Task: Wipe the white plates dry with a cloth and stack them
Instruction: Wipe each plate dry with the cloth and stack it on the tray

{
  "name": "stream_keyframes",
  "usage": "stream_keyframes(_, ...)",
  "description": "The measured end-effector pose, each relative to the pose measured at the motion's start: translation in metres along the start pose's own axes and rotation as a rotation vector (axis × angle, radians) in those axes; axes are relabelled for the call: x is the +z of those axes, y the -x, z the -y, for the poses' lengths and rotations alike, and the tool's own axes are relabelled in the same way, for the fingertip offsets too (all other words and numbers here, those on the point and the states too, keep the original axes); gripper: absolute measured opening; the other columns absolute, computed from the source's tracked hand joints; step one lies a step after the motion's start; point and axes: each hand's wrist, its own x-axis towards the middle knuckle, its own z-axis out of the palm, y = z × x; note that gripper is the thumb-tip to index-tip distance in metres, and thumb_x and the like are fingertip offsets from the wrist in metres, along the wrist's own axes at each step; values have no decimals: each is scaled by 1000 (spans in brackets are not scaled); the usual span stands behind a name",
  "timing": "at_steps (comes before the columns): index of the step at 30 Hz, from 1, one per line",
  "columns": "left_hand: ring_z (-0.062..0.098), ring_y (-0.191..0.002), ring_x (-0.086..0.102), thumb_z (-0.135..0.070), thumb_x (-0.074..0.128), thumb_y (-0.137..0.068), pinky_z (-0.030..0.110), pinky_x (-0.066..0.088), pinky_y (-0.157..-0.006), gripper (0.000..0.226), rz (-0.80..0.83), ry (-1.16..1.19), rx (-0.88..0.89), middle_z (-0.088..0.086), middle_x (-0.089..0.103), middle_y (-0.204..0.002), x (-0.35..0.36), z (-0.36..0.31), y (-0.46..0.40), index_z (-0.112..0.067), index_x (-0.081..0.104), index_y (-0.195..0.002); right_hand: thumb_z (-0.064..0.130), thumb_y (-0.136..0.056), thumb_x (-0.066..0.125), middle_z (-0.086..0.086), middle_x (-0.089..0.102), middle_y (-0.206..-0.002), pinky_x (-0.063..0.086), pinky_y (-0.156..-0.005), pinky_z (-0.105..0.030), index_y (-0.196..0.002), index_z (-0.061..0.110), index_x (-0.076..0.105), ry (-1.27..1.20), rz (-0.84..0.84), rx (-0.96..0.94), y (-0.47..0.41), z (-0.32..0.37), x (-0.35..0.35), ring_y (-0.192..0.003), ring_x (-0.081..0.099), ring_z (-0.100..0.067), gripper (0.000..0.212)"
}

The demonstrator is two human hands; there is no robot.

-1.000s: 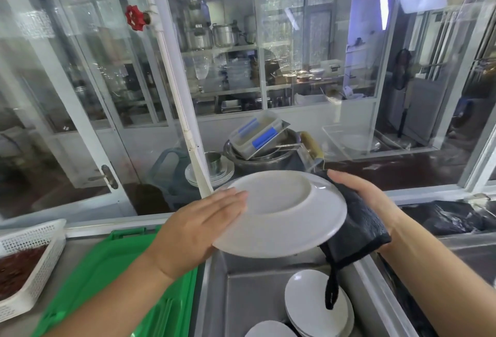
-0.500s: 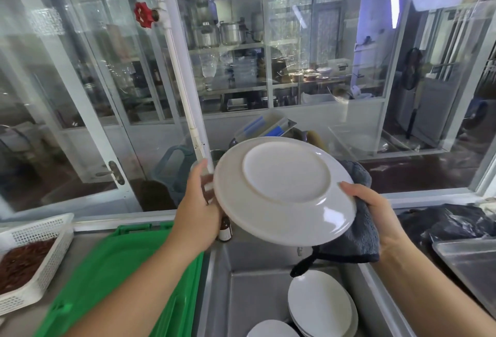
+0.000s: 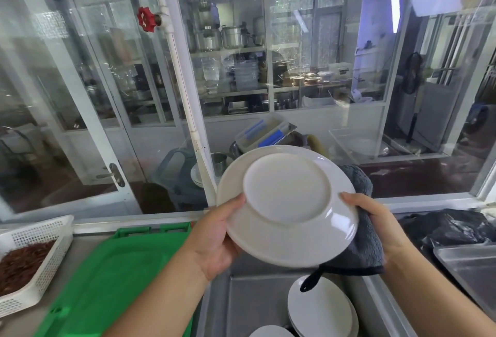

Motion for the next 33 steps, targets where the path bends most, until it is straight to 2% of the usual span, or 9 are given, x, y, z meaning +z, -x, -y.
stream_keyframes(10, 37, -114, 74, -16, 80, -80, 57, 56, -103, 46, -75, -44, 161, 21, 76, -125, -8, 8, 9, -14, 76, -126, 43, -112, 37, -36, 64, -130, 50, -102, -62, -127, -15, 62, 136, -109, -287, -8, 28, -25, -120, 66, -46, 65)
stream_keyframes(12, 36, -113, 75, -16, 79, -80, 57, 55, -105, 44, -90, -88, 192, 19, 77, -122, -6, 10, 11, -13, 76, -123, 46, -112, 9, -53, 30, -146, 13, -122, -68, -129, -33, 45, -100, 222, -369, -18, 35, -26, -136, 46, -56, 89)
stream_keyframes(13, 36, -112, 75, -16, 79, -80, 57, 54, -106, 43, -94, -111, 200, 18, 78, -120, -4, 12, 12, -13, 76, -122, 50, -111, 13, -47, 29, -151, -50, -94, -45, -128, -24, 56, -4, 48, -436, -18, 35, -17, -134, 51, -49, 87)
stream_keyframes(14, 35, -112, 75, -16, 78, -80, 56, 54, -106, 41, -96, -136, 205, 17, 79, -118, -1, 13, 14, -12, 76, -121, 55, -109, 31, -36, 46, -149, 59, -41, -38, -116, -5, 72, 194, -195, -434, -21, 25, 0, -122, 66, -36, 73)
stream_keyframes(15, 35, -112, 75, -15, 78, -82, 54, 56, -104, 39, -91, -166, 209, 16, 80, -117, 2, 15, 15, -11, 76, -120, 60, -102, 48, -25, 63, -141, 59, -99, -48, -111, 11, 75, 239, -347, -359, -27, 29, 17, -110, 73, -27, 57)
stream_keyframes(19, 31, -104, 78, -14, 82, -83, 41, 62, -87, 30, -33, -328, 269, 14, 82, -111, 13, 21, 17, -11, 81, -113, 64, -90, 54, 30, 69, -99, 51, -93, -37, -106, 57, 67, 532, -282, -503, -20, 20, 82, -105, 66, 3, 22)
stream_keyframes(22, 29, -104, 78, -25, 77, -80, 43, 62, -91, 28, 53, -472, 345, 11, 82, -109, 17, 26, 19, -25, 84, -108, 49, -100, 54, 16, 60, -78, 44, -75, -23, -98, 32, 59, 1036, -44, -733, -15, 0, 118, -79, 56, 7, 19)
stream_keyframes(29, -22, -105, 62, -11, 69, -95, 4, 47, -86, 32, 23, -722, 581, -45, 68, -114, 18, 18, 29, -36, 65, -116, 55, -102, 46, 11, 53, -156, 16, -128, -44, -143, 31, 62, 1778, 383, -1137, 0, -24, 132, -159, 22, -22, 50)
stream_keyframes(33, -5, -83, 69, -36, 74, -72, 12, 51, -72, 25, 24, -596, 621, -13, 82, -90, 14, 16, 29, -19, 84, -89, 41, -107, 48, 9, 56, -154, 22, -126, -46, -142, 29, 64, 1766, 297, -1154, -9, -13, 141, -157, 29, -23, 41)
